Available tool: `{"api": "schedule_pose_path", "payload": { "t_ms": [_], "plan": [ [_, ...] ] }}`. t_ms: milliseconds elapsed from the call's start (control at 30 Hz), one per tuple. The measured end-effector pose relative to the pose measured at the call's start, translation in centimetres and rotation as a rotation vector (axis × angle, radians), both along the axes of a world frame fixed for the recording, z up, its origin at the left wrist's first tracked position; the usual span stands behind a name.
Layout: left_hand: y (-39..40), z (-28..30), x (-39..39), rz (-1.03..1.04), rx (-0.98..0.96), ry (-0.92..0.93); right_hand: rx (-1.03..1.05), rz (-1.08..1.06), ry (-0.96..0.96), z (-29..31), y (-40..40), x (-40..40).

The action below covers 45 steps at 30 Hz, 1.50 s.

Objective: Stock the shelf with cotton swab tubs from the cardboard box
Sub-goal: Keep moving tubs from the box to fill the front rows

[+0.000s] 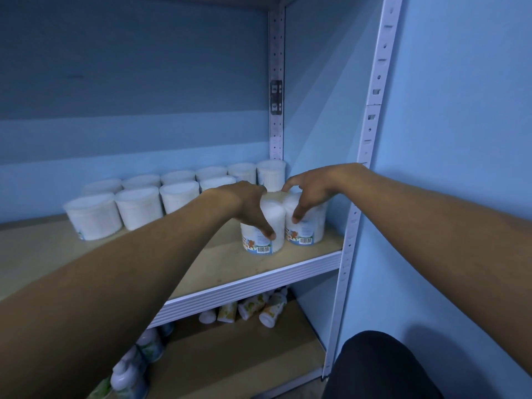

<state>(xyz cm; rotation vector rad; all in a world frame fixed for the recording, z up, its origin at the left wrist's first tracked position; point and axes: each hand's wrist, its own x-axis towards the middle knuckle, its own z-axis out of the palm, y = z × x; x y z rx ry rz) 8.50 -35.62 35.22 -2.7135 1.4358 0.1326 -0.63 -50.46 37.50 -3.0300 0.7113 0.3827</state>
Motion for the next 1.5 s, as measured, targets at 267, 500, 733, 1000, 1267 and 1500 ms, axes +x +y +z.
{"api": "schedule_pose_path", "payload": {
  "t_ms": [267,500,733,1000,1267,1500],
  "plan": [
    [-0.5,0.6,0.2,0.086,-0.022,0.232,0.075,-0.063,0.025,0.3,-0.2,0.0],
    [-0.9,-0.3,-0.6,0.155,-0.028,0.151,0.062,0.009,0.184,0.9,0.0,0.2],
    [-0.7,0.5,-0.3,0.131,-0.058,0.249,0.082,-0.041,0.105,0.6,-0.1,0.2],
    [-1.2,0.5,0.0,0.127,-0.062,0.356,0.091,-0.049,0.105,0.7,-0.2,0.0],
    [-1.4,0.3,-0.5,0.135,-0.078,0.314,0.113,-0.033,0.123,0.5,-0.5,-0.9],
    [-1.6,0.2,-1.6,0.141,-0.102,0.251,0.11,-0.016,0.163,0.6,-0.4,-1.7]
  ]
}}
